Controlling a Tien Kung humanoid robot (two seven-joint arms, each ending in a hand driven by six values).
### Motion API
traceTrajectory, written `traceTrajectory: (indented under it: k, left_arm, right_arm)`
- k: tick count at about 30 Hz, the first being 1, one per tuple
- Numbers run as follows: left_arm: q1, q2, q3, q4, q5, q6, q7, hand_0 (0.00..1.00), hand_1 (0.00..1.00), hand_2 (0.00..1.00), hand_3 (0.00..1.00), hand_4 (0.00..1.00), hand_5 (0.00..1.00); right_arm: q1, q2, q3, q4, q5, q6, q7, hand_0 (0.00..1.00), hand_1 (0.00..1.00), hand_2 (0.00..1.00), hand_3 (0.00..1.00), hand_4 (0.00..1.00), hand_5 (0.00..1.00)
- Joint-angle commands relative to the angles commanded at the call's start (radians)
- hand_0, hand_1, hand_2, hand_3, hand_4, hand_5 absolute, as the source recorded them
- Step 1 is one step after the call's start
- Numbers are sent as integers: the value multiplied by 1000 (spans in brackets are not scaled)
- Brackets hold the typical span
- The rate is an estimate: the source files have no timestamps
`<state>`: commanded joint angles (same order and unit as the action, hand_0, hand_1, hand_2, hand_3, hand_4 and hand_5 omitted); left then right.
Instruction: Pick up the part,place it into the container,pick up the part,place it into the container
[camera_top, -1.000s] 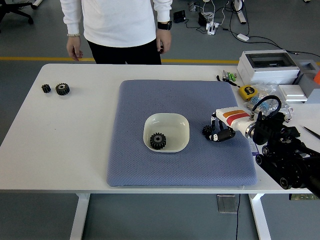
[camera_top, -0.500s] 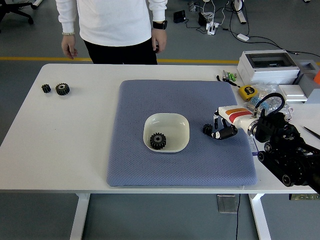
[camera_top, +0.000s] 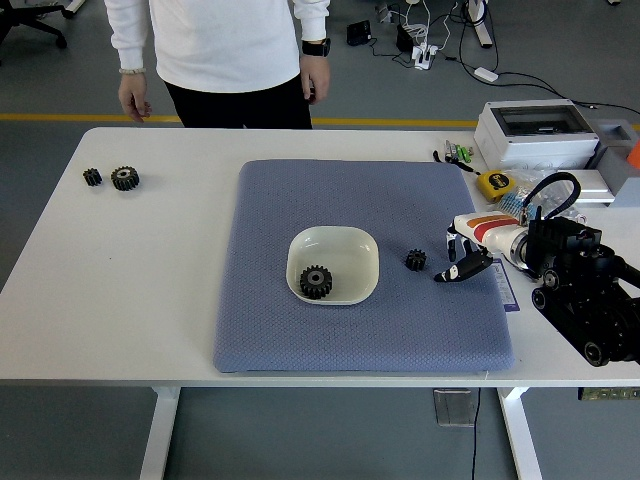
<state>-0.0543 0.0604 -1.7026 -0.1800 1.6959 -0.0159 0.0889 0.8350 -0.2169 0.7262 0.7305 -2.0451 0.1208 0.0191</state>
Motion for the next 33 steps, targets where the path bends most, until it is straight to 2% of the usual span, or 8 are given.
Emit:
traceTrajectory:
  k: [3,4,9,10,15,16,19,33]
  left_arm:
    - [0,0,1,0,-1,0,-1,715,676,677,569,602,567]
    - [0,0,1,0,-1,0,-1,715,676,677,569,602,568]
    - [1,0,1,0,-1,0,0,715,676,677,569,602,568]
    - [1,0,1,0,-1,0,0,715,676,677,569,602,568]
    - [-1,1,3,0,-3,0,0,715,676,677,569,602,568]
    - [-1,0,3,0,-4,0,0,715,676,677,568,602,568]
    - [-1,0,4,0,-4,0,1,715,676,677,568,602,568]
    - [-7,1,8,0,-9,0,2,715,676,677,568,602,568]
  right_arm:
    - [1,-9,9,38,4,-13,-1,140,256,385,455,998,593]
    - [1,-12,9,50,7,-16,-1,192,324,487,515,998,616]
    - [6,-13,-3,85,41,-34,14,192,324,487,515,998,616]
    - [8,-10,-11,84,50,-37,19,274,441,577,551,998,605]
    - [18,9,-54,46,69,-36,14,274,441,577,551,998,605]
    - [19,13,-60,36,71,-38,13,277,480,619,565,998,598]
    - [22,24,-71,13,74,-50,13,277,480,619,565,998,598]
    - [36,71,-77,-31,91,-78,10,259,474,618,565,998,586]
